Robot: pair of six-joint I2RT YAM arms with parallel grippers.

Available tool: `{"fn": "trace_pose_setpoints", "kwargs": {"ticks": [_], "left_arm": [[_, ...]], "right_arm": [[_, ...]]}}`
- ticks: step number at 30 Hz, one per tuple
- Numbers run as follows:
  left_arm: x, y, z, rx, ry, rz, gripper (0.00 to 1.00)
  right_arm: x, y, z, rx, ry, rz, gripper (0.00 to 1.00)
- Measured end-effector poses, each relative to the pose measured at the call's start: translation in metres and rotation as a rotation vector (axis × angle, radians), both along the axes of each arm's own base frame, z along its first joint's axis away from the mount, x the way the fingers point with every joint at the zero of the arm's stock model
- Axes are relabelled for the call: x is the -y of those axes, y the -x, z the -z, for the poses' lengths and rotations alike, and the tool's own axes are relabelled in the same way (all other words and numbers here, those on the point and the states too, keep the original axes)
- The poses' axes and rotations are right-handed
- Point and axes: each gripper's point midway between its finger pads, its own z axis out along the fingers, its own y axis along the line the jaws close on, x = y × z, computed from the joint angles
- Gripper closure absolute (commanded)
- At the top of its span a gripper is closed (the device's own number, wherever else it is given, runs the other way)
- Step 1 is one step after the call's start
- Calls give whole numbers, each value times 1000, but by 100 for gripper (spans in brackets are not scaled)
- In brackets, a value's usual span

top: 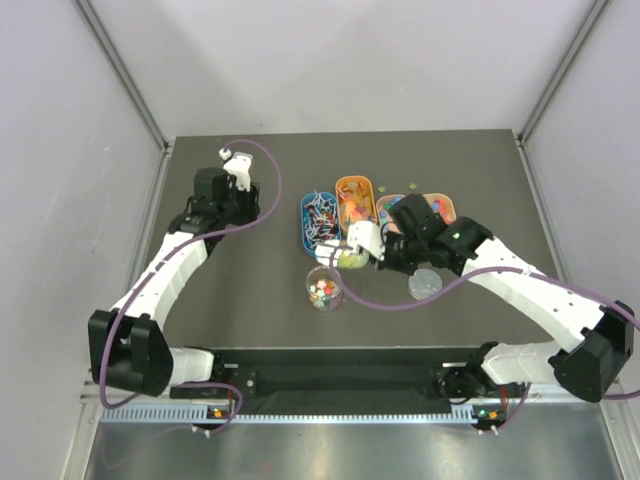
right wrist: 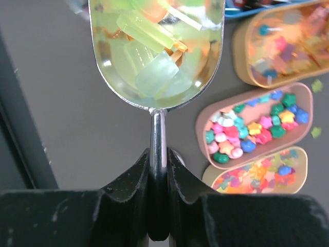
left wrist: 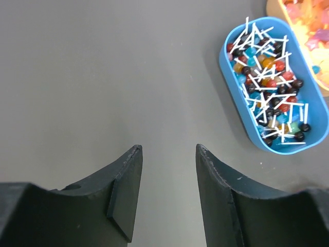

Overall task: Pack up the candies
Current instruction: Scoop the fake candies from the storage box, then place the fake candies in the packing bottle.

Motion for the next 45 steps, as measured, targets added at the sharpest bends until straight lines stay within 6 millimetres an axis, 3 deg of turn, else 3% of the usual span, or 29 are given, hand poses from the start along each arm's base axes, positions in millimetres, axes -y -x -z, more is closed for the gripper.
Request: {"fn": "trace_pose_setpoints", "kwargs": {"ticks": [5, 8, 13, 19, 34, 38, 45], "left_arm": [[-2, 3, -16, 44, 7, -3, 49], [-3, 5, -22, 60, 10, -3, 49], [-4, 11, -26, 76, 13, -3, 49], [-6, 19, -29, 86, 31, -9, 49], [1, 30, 1, 47, 52, 29, 51], [6, 20, 10, 45, 57, 48, 53], [13, -2, 54, -56, 44, 70, 54]], "right_arm": [[-6, 34, 17, -20, 141, -171, 100], [-1, 43, 28, -36, 227, -216, 100], [12, 45, 40, -61, 354, -232, 100], [11, 34, 31, -53, 412, -223, 100], [12, 11, 18, -76, 602, -191, 100], [11, 4, 11, -52, 628, -179, 100], [4, -14, -2, 34, 672, -163, 100]]}}
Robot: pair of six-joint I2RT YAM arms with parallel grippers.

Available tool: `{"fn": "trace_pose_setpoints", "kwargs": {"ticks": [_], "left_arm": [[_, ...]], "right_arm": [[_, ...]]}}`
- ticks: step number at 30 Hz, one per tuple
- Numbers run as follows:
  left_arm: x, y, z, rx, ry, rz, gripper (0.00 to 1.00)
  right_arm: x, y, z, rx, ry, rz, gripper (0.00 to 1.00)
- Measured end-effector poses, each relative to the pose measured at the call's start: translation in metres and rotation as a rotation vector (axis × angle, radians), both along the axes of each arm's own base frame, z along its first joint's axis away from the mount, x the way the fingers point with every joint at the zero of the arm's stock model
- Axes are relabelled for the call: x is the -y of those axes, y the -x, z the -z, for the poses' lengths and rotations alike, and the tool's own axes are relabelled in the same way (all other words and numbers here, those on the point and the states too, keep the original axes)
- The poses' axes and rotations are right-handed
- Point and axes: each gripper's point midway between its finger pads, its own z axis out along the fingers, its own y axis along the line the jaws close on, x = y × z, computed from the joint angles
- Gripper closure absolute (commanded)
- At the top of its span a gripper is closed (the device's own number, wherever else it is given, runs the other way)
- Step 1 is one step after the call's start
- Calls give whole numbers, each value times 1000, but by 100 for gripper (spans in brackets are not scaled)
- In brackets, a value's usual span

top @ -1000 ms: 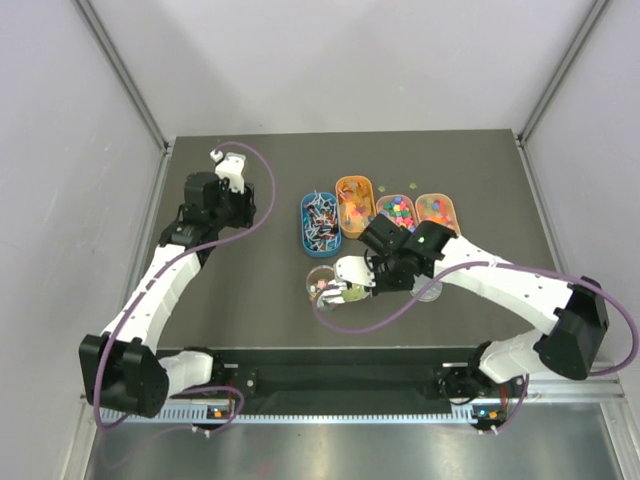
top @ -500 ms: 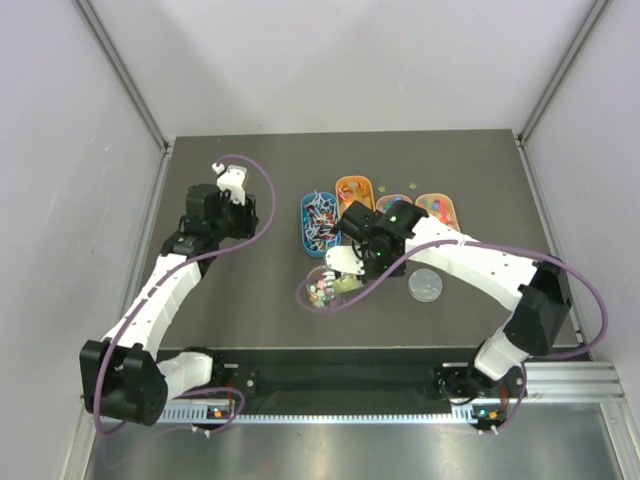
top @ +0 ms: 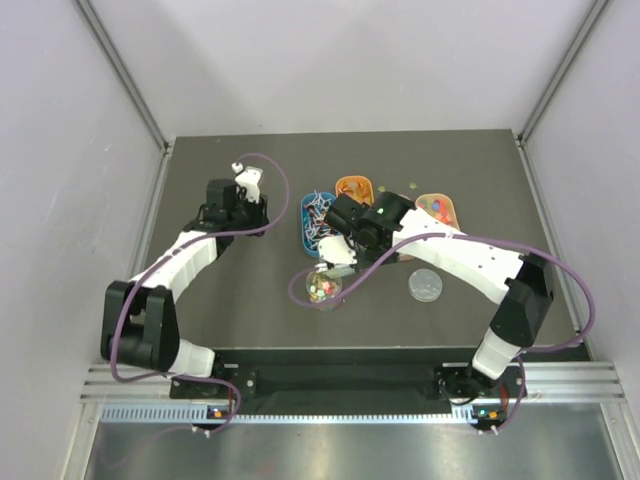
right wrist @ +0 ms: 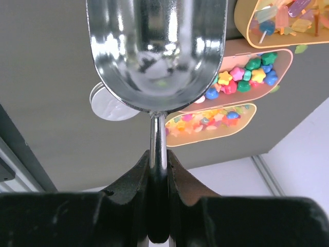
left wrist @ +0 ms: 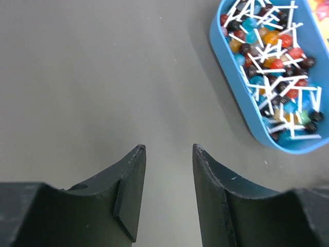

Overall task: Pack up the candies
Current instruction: Place the fake candies in the packing bottle.

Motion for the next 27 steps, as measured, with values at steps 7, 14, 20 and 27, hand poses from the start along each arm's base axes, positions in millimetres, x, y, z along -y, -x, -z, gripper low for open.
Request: {"fn": "trace_pose_setpoints", "kwargs": {"ticks": [7, 14, 20, 27], "left_arm": [[9, -32, 25, -41, 5, 19, 76], [25, -61, 63, -126, 29, 65, 100], [44, -82, 76, -148, 55, 109, 100], [93, -100, 86, -158, 64, 211, 100]], "right_arm": [[0, -1, -4, 34, 29, -18, 100], [8, 0, -12, 23, -66, 106, 100], [45, -50, -57, 94, -324, 419, 100], [80, -81, -79, 162, -462, 619, 100]]}}
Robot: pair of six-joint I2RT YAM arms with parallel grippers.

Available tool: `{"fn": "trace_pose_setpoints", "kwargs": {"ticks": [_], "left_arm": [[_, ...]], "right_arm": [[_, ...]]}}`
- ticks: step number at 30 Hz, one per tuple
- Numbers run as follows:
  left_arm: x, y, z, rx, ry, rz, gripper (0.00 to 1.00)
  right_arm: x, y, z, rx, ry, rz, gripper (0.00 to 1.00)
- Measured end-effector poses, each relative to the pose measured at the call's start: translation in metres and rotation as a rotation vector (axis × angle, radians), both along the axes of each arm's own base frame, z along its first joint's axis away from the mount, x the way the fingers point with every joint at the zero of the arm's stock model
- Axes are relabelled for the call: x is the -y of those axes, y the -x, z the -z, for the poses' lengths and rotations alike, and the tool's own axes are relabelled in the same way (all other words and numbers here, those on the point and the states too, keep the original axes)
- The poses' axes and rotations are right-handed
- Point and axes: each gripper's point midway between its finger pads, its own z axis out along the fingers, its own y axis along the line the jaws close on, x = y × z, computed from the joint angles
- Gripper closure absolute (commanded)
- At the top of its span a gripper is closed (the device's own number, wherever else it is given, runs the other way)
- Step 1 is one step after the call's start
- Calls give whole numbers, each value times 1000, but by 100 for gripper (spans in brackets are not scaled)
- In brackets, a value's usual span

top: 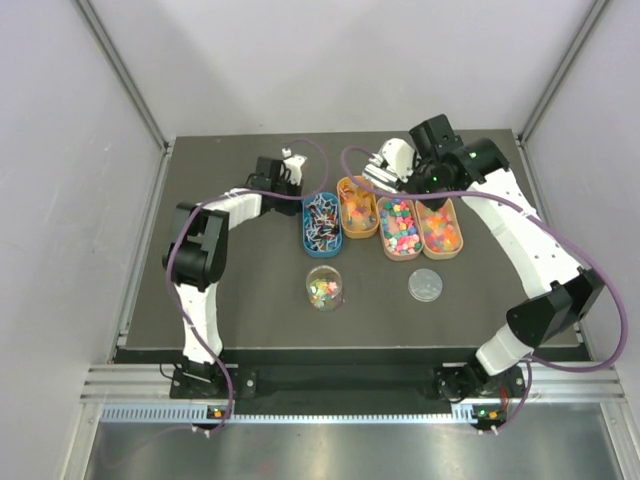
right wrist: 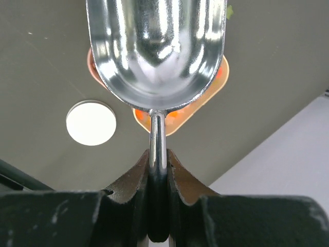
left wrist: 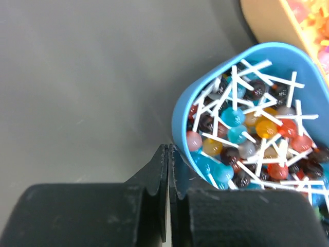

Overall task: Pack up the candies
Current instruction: Place the fake candies in the packing bottle, then move the storage box to the center of the board.

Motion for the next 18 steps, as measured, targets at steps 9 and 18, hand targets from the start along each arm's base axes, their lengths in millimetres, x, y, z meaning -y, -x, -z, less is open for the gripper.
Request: {"fn": "trace_pose_setpoints", "kwargs": {"ticks": [9, 18], "left_arm": [[36, 15, 9, -37, -32, 49, 100], [72, 28, 8, -25, -76, 85, 100]], "right_arm": [[3, 1, -1, -14, -50, 19, 100], [10, 9, 2, -27, -61, 27, 100]]}}
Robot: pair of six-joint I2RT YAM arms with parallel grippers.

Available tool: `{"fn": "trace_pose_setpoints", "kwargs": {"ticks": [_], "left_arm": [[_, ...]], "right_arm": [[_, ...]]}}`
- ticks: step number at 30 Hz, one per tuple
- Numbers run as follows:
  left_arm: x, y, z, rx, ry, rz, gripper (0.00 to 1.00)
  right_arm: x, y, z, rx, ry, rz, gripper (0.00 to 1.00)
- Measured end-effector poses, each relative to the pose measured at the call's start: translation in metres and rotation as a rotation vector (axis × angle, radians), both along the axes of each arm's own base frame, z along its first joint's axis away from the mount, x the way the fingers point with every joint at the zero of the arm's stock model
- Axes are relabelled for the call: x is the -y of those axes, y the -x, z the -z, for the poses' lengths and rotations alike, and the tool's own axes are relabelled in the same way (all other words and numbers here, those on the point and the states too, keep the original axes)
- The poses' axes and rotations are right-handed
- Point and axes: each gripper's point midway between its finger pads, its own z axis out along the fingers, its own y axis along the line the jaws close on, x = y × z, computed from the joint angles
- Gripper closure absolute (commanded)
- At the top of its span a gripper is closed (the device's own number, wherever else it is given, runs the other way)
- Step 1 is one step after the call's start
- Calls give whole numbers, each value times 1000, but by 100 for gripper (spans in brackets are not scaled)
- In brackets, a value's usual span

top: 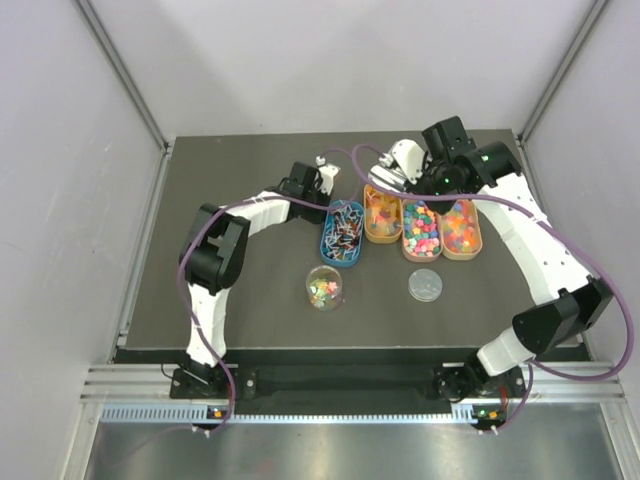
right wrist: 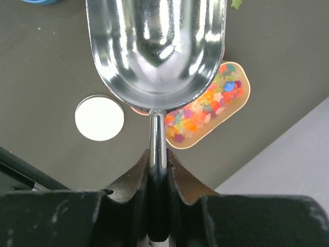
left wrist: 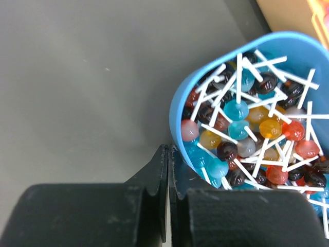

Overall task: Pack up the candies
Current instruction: Move the storage box to the center of the board, then adjust the storage box at the center of the board.

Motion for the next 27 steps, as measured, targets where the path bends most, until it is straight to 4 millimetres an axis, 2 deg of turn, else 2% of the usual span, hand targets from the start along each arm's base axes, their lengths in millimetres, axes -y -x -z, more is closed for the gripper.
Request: {"fn": "trace_pose_setpoints", "kwargs": {"ticks": [4, 8, 9, 10, 12, 14, 17, 23, 27], "left_arm": [[-5, 8, 1, -13, -30, 5, 100], [-34, 39, -4, -55, -77, 19, 99], [-41, 48, -7, -64, -86, 28, 98], [-46, 55, -11, -71, -92, 35, 91], [-55, 69, -20, -80, -98, 57, 88], [-54, 77, -32, -81, -78, 82, 86], [-42, 85, -50, -66, -24, 136, 100], [-1, 89, -79, -67, 71, 263, 100], [32, 84, -79, -78, 103, 332, 100]], "right_arm": [[3, 6, 2, -7, -1, 2, 100], [10, 12, 2, -7, -1, 12, 100], [12, 14, 2, -5, -2, 16, 100], [13, 15, 2, -4, -2, 19, 100], [16, 16, 1, -2, -3, 25, 100], [17, 15, 0, 0, -5, 29, 100], [18, 15, 0, 1, -5, 31, 100], [17, 15, 0, 0, -8, 30, 100], [18, 15, 0, 0, -8, 33, 100]]}}
